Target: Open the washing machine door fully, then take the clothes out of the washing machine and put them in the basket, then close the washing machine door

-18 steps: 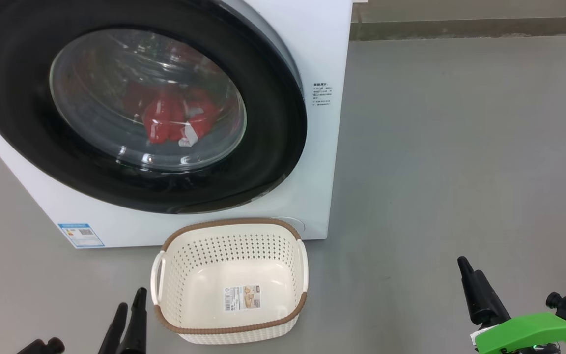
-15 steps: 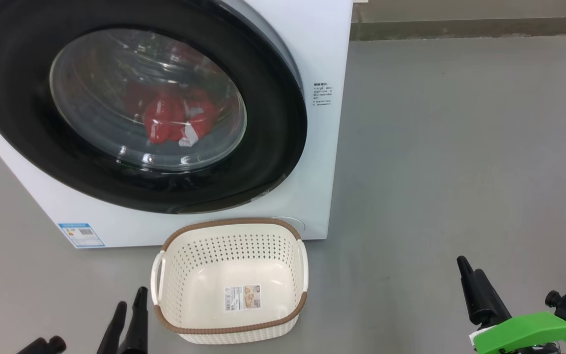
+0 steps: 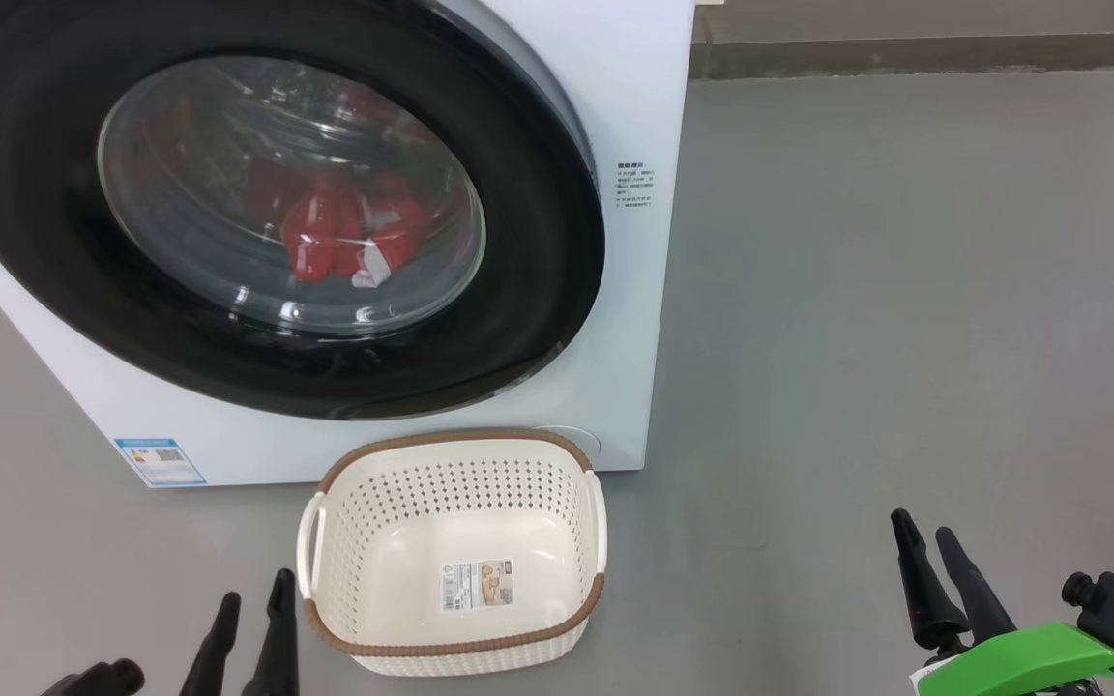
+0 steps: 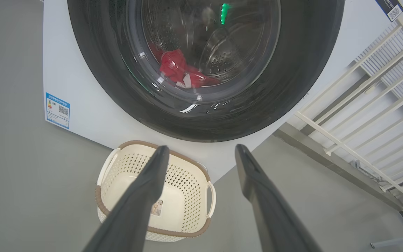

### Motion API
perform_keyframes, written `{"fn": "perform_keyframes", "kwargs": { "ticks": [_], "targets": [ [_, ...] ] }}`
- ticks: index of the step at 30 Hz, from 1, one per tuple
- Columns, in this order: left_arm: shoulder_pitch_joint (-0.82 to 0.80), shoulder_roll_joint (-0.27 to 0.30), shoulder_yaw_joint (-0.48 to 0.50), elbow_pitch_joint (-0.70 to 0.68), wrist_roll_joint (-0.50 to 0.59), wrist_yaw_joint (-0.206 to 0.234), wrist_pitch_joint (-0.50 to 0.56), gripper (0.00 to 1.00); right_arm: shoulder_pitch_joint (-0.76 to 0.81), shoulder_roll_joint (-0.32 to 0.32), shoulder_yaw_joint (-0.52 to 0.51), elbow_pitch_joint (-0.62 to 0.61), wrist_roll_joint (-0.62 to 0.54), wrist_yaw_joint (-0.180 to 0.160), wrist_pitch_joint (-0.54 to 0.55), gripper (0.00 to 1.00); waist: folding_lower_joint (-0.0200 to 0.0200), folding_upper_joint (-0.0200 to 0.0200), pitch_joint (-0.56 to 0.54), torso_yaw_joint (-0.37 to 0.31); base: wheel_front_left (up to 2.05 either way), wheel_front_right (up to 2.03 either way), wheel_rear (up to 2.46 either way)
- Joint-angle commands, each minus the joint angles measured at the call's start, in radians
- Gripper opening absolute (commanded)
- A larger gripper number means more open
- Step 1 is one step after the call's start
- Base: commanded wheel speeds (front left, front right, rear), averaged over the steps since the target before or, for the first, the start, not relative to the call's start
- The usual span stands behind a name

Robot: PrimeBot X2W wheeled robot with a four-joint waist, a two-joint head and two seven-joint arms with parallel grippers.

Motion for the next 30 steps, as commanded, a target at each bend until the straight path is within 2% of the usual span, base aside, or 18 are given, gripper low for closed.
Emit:
{"fn": "perform_keyframes", "kwargs": {
  "ticks": [1, 30],
  "targets": [
    [-0.004, 0.017, 0.013, -0.035, 0.035, 0.006, -0.012, 1.0, -0.016, -0.018, 0.013, -0.034, -0.033, 0.0, -0.014, 1.0, -0.0001, -0.0001, 0.001, 0.0, 0.0, 0.0, 0.0],
    [0.034, 0.038, -0.015, -0.09, 0.385, 0.045, -0.098, 1.0, 0.036, -0.022, -0.004, -0.082, -0.355, 0.0, -0.1, 1.0, -0.0001, -0.0001, -0.003, 0.002, 0.0, 0.0, 0.0]
  ]
}}
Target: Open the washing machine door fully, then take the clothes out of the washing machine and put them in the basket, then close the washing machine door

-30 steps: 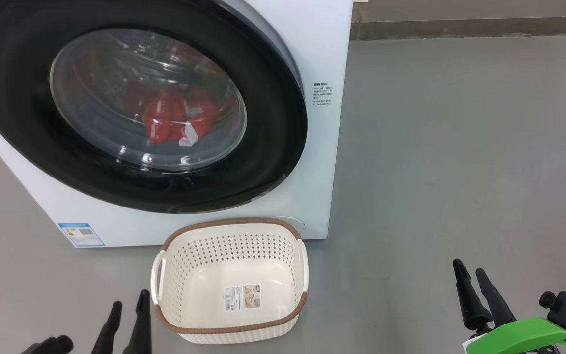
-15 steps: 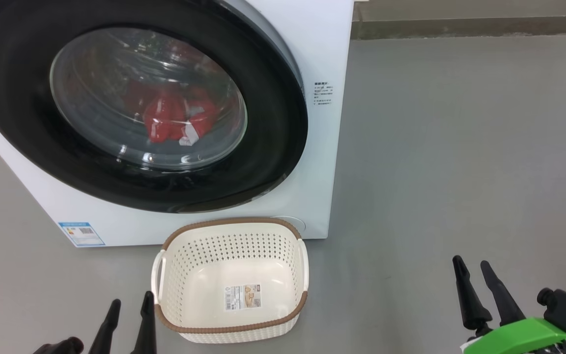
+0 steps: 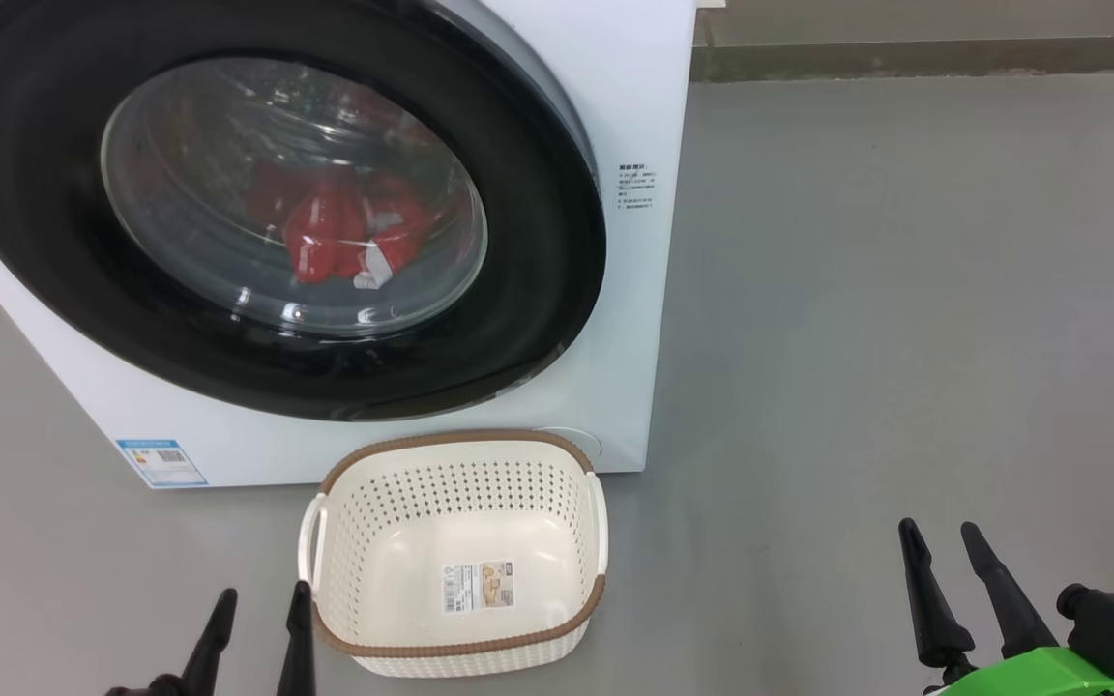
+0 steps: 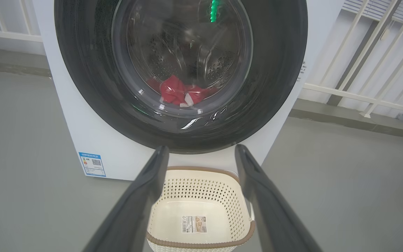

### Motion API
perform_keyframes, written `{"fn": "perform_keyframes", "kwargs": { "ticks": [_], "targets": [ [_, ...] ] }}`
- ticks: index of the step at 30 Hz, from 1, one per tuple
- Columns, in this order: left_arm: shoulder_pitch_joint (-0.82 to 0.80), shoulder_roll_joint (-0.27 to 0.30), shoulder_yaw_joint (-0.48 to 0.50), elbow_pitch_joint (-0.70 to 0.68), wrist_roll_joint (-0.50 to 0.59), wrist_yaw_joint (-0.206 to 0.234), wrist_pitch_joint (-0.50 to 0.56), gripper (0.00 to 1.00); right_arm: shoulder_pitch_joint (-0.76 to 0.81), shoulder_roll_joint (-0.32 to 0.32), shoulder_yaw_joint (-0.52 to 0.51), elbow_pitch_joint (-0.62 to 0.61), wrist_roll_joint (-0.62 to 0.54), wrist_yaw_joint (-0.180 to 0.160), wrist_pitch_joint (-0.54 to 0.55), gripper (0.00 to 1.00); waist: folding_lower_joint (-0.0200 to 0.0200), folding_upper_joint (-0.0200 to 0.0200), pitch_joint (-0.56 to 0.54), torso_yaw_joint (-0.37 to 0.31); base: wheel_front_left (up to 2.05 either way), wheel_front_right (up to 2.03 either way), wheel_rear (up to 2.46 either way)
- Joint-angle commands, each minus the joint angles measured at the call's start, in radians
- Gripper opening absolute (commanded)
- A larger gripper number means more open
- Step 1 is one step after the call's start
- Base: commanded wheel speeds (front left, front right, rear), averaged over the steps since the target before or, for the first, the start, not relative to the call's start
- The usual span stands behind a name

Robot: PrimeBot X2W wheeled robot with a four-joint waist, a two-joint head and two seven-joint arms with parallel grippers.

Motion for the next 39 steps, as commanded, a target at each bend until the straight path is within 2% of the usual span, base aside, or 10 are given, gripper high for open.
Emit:
{"fn": "perform_keyframes", "kwargs": {
  "ticks": [1, 10, 15, 25, 38, 39],
  "targets": [
    [-0.01, 0.019, 0.025, -0.034, 0.039, 0.008, -0.016, 1.0, -0.006, -0.018, 0.015, -0.032, -0.035, 0.0, -0.015, 1.0, 0.0, 0.0, 0.001, 0.0, 0.0, 0.0, 0.0],
    [-0.001, 0.018, 0.024, -0.042, 0.151, 0.011, -0.043, 1.0, 0.013, -0.018, 0.007, -0.039, -0.134, 0.001, -0.041, 1.0, 0.0, 0.0, 0.007, -0.002, 0.0, 0.0, 0.0],
    [0.003, 0.01, 0.038, -0.042, 0.176, 0.004, -0.055, 1.0, 0.022, -0.018, -0.007, -0.044, -0.173, 0.001, -0.053, 1.0, -0.0001, 0.0, 0.007, -0.002, 0.0, 0.0, 0.0],
    [0.017, -0.01, 0.091, -0.037, 0.28, -0.052, -0.087, 1.0, 0.049, -0.015, -0.022, -0.061, -0.277, 0.001, -0.085, 1.0, -0.0001, 0.0, 0.008, -0.001, 0.0, 0.0, 0.0],
    [0.008, -0.03, 0.111, -0.031, 0.289, -0.091, -0.087, 1.0, 0.039, -0.013, -0.024, -0.083, -0.235, 0.001, -0.085, 1.0, -0.0001, 0.0, 0.015, 0.002, 0.0, 0.0, 0.0],
    [0.007, -0.031, 0.112, -0.031, 0.288, -0.093, -0.087, 1.0, 0.038, -0.013, -0.018, -0.08, -0.226, 0.001, -0.085, 0.54, -0.0001, 0.0, 0.016, 0.002, 0.0, 0.0, 0.0]
  ]
}}
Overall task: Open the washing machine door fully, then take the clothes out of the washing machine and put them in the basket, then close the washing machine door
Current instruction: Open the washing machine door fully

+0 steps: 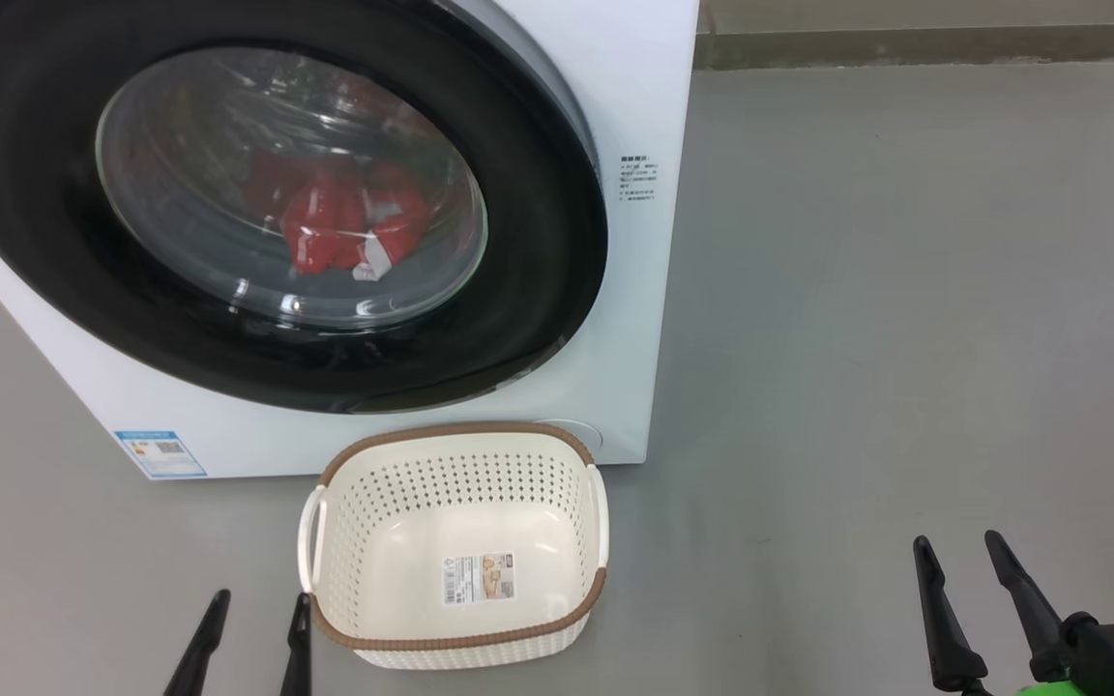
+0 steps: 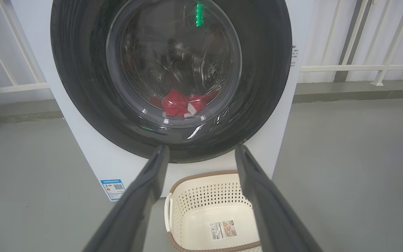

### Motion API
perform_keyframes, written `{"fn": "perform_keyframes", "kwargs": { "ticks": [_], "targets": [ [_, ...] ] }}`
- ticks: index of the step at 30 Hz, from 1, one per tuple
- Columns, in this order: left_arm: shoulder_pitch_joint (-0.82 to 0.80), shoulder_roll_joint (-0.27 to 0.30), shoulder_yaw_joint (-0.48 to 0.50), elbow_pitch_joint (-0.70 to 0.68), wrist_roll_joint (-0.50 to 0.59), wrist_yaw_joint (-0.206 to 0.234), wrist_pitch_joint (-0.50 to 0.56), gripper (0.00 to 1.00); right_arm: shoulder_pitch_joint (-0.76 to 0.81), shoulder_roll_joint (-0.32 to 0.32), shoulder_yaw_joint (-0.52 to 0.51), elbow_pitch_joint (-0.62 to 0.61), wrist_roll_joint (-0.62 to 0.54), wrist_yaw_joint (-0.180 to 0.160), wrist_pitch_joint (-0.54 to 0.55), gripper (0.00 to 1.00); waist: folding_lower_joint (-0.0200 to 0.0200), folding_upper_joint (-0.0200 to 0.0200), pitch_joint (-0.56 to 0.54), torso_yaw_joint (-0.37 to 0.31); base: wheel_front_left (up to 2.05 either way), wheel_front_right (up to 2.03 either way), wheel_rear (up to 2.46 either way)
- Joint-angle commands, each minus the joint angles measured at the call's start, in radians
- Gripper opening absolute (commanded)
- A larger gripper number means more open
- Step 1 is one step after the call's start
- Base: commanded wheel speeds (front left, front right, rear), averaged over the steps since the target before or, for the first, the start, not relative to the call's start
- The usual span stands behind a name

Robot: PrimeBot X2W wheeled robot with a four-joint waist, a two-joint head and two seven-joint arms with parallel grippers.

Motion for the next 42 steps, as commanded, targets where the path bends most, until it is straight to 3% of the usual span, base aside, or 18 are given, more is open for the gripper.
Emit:
{"fn": "perform_keyframes", "kwargs": {
  "ticks": [1, 3, 13, 23, 29, 42],
  "targets": [
    [-0.028, 0.002, 0.037, -0.022, 0.007, -0.011, -0.012, 1.0, -0.025, -0.015, 0.026, -0.024, 0.028, 0.001, -0.014, 0.36, -0.0001, 0.0, 0.003, 0.001, 0.0, 0.0, 0.0],
    [-0.03, 0.0, 0.039, -0.021, 0.007, -0.015, -0.012, 1.0, -0.036, -0.015, 0.043, -0.02, 0.052, 0.001, -0.014, 0.0, -0.0001, 0.0, 0.006, 0.002, 0.0, 0.0, 0.0],
    [-0.08, -0.005, 0.021, -0.019, -0.004, -0.033, -0.012, 1.0, -0.261, -0.015, 0.122, -0.022, 0.303, 0.001, -0.014, 0.0, -0.0001, 0.0, 0.085, 0.021, 0.0, 0.0, 0.0],
    [-0.163, -0.007, -0.015, -0.006, -0.025, -0.049, -0.012, 1.0, -0.559, -0.018, 0.171, 0.023, 0.383, 0.001, -0.014, 0.0, -0.0001, 0.0, 0.195, 0.094, 0.0, 0.0, 0.0],
    [-0.217, -0.007, -0.048, 0.008, -0.048, -0.054, -0.012, 1.0, -0.736, -0.065, 0.23, 0.089, 0.434, 0.001, -0.014, 0.0, -0.0001, 0.0, 0.268, 0.148, 0.0, 0.0, 0.0],
    [-0.314, -0.007, -0.09, 0.035, -0.098, -0.058, -0.012, 1.0, -1.026, -0.205, 0.453, 0.223, 0.813, 0.001, 0.049, 0.0, -0.0001, 0.0, 0.403, 0.217, 0.0, 0.0, 0.0]
  ]
}}
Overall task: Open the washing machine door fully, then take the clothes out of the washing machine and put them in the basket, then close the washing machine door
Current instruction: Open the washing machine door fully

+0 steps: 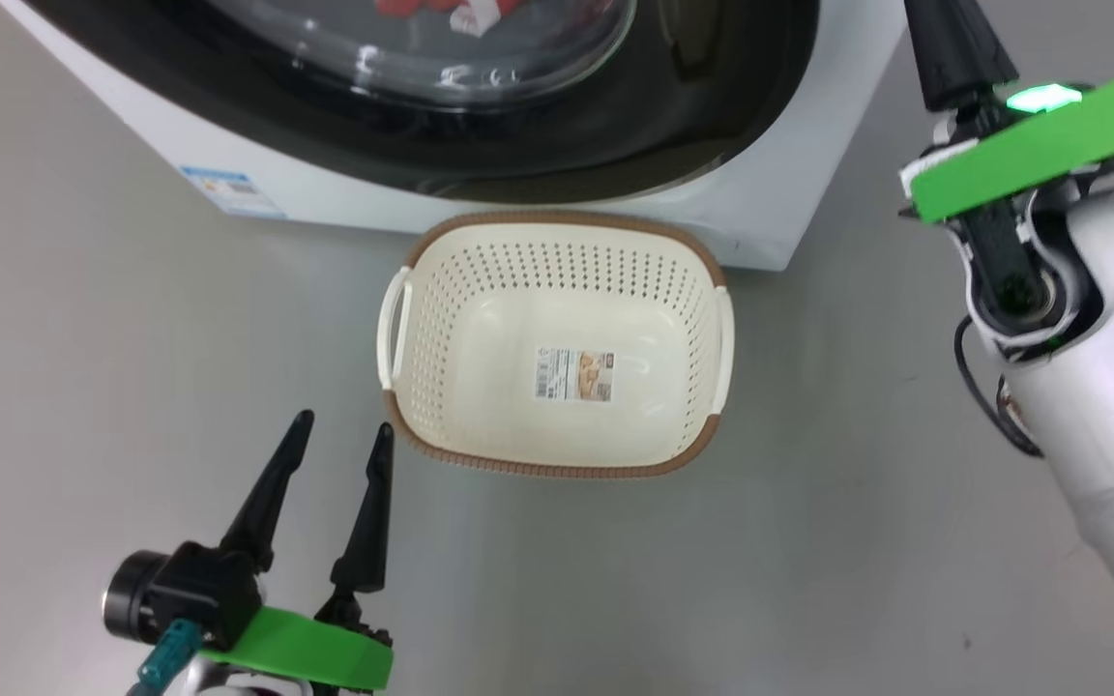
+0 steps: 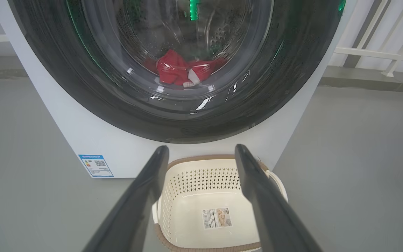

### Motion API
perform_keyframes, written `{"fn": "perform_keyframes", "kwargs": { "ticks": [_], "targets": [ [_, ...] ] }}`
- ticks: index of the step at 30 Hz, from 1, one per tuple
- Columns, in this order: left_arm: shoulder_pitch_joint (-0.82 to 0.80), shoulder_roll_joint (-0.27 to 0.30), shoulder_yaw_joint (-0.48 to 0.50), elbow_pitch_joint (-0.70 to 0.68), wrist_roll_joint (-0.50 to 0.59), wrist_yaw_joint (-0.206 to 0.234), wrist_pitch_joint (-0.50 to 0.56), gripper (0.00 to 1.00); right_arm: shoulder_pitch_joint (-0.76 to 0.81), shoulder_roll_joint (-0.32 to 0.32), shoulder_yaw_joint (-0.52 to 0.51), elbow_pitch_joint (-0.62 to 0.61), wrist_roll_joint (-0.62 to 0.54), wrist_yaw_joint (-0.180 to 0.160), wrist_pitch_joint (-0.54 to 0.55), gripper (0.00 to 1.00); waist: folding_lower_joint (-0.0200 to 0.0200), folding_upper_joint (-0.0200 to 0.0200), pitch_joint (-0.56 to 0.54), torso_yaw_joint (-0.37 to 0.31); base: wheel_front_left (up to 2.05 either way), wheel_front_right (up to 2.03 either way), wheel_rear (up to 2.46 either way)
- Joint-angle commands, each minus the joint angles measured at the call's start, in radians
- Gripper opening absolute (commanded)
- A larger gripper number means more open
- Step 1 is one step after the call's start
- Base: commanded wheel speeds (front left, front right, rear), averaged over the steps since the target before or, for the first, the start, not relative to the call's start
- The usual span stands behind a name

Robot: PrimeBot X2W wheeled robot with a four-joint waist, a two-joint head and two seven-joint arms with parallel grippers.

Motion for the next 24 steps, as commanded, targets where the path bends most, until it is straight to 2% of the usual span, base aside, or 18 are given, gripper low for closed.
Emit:
{"fn": "perform_keyframes", "kwargs": {
  "ticks": [1, 8, 12, 17, 24],
  "targets": [
    [-0.025, 0.011, 0.024, -0.016, -0.011, -0.006, -0.012, 1.0, -0.029, -0.002, 0.025, -0.028, 0.047, 0.001, 0.016, 0.0, -0.0001, -0.0001, 0.052, 0.034, 0.0, 0.0, 0.0],
    [-0.065, 0.011, 0.001, -0.01, -0.031, -0.006, -0.012, 1.0, -0.132, -0.068, 0.084, -0.022, 0.222, 0.001, 0.112, 0.0, -0.0001, -0.0001, 0.106, 0.045, 0.0, 0.0, 0.0],
    [-0.082, 0.01, -0.006, -0.006, -0.039, -0.006, -0.012, 1.0, -0.183, -0.082, 0.108, -0.008, 0.311, 0.001, 0.188, 0.0, -0.0001, -0.0001, 0.13, 0.048, 0.0, 0.0, 0.0],
    [-0.099, 0.01, -0.002, -0.001, -0.056, -0.006, -0.012, 1.0, -0.245, -0.087, 0.152, 0.03, 0.367, 0.001, 0.288, 0.0, -0.0001, -0.0001, 0.159, 0.039, 0.0, 0.0, 0.0],
    [-0.117, 0.01, -0.006, 0.006, -0.066, -0.006, -0.012, 1.0, -0.289, -0.08, 0.188, 0.056, 0.405, 0.001, 0.355, 0.0, -0.0001, -0.0001, 0.172, 0.037, 0.0, 0.0, 0.0]
  ]
}}
